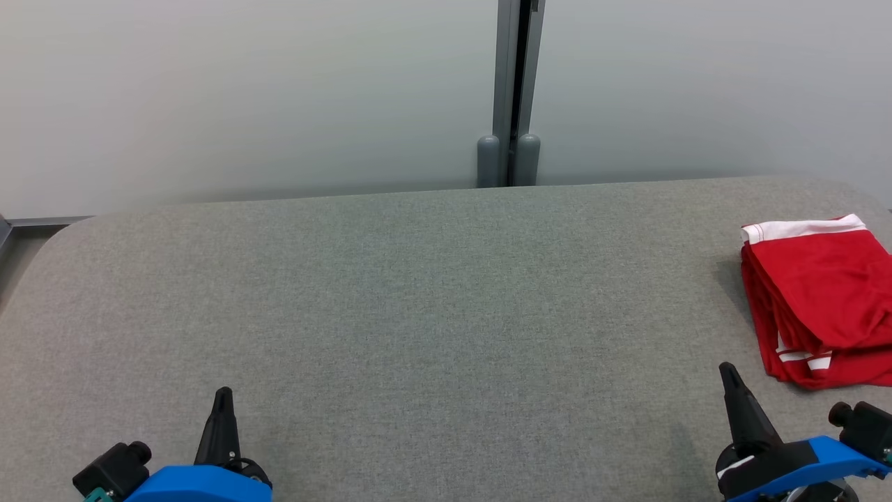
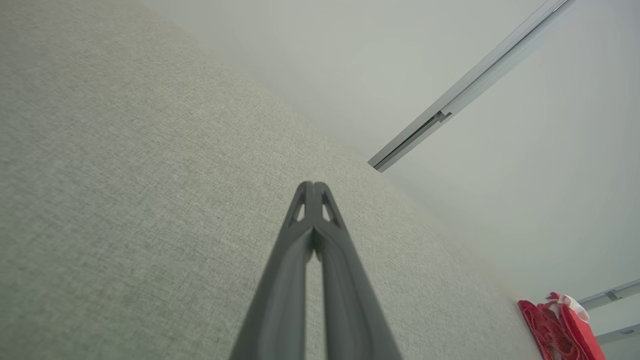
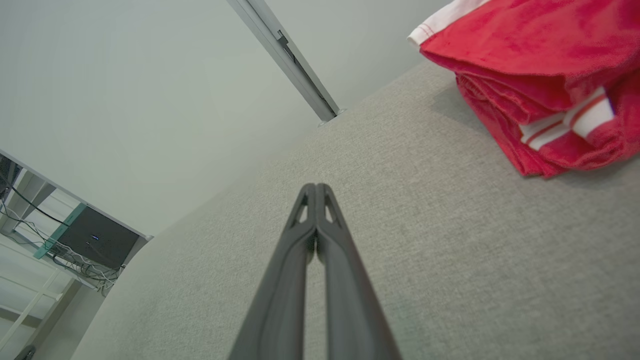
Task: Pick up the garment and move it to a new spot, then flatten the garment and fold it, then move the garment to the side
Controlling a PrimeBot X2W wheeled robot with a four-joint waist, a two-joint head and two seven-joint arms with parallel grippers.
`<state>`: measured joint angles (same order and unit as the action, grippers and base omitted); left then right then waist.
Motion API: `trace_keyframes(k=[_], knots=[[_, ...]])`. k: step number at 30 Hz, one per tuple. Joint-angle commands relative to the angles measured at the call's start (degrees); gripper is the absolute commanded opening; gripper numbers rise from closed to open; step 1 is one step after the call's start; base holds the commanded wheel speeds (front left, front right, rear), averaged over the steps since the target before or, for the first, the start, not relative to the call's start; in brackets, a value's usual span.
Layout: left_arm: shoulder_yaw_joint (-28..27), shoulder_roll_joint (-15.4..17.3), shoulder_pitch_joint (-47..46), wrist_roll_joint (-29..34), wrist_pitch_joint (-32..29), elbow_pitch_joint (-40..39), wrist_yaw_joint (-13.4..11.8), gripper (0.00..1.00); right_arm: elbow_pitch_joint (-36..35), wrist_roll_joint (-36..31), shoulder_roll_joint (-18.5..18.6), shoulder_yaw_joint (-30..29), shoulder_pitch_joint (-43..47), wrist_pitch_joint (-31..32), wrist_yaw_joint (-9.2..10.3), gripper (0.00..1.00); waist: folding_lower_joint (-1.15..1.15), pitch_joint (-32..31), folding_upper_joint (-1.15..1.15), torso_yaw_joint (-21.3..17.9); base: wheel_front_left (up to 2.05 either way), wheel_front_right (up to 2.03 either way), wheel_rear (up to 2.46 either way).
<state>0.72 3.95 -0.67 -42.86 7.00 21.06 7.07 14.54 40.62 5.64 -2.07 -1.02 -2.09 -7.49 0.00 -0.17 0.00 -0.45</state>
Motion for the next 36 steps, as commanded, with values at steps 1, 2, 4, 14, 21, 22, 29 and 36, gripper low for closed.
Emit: trace_keyframes(k=[1,2,4,14,21,22,29,36], knots=[[-0.43,0.22,-1.88,-1.38,-0.36,-1.14,0.18,0.0,-0.82,1.5,-0.06,-0.33,-1.94,0.18,0.0,0.0,0.0,0.0,0.0,0.01,0.0,0.0,0.0],[-0.55,0.2,-1.94,-2.14,-0.55,-1.22,0.18,0.0,-0.83,2.3,-0.11,-0.4,-2.01,0.33,0.0,0.0,0.0,0.01,0.0,0.01,0.0,0.0,0.0],[-0.79,0.16,-2.04,-3.67,-1.0,-1.41,0.2,0.0,-0.82,3.91,-0.19,-0.53,-2.13,0.56,0.0,0.0,0.0,0.01,0.0,0.02,0.0,0.0,0.0],[-1.76,-0.02,-2.73,-10.8,-2.94,-2.34,0.26,0.0,-0.81,11.36,-0.58,-1.17,-2.65,1.86,0.0,0.0,0.0,0.05,0.0,0.07,0.0,0.0,0.0],[-2.5,-0.14,-3.09,-15.38,-4.23,-2.92,0.3,0.0,-0.81,16.11,-0.85,-1.58,-3.06,2.64,0.0,0.0,0.0,0.07,0.0,0.1,0.0,0.0,0.0],[-2.6,-0.15,-3.15,-16.0,-4.42,-3.01,0.3,0.0,-0.81,16.78,-0.88,-1.64,-3.13,2.79,0.0,0.0,0.0,0.08,0.0,0.11,0.0,0.0,0.0],[-3.22,-0.26,-3.56,-20.23,-5.57,-3.57,0.34,0.0,-0.79,21.25,-1.1,-2.01,-3.37,3.55,-0.01,0.0,0.0,0.1,0.0,0.14,0.0,0.0,0.0],[-3.74,-0.38,-3.95,-24.23,-6.69,-4.07,0.39,0.0,-0.78,25.41,-1.35,-2.38,-3.74,4.25,-0.01,0.0,0.0,0.13,0.0,0.17,0.0,0.0,0.0]])
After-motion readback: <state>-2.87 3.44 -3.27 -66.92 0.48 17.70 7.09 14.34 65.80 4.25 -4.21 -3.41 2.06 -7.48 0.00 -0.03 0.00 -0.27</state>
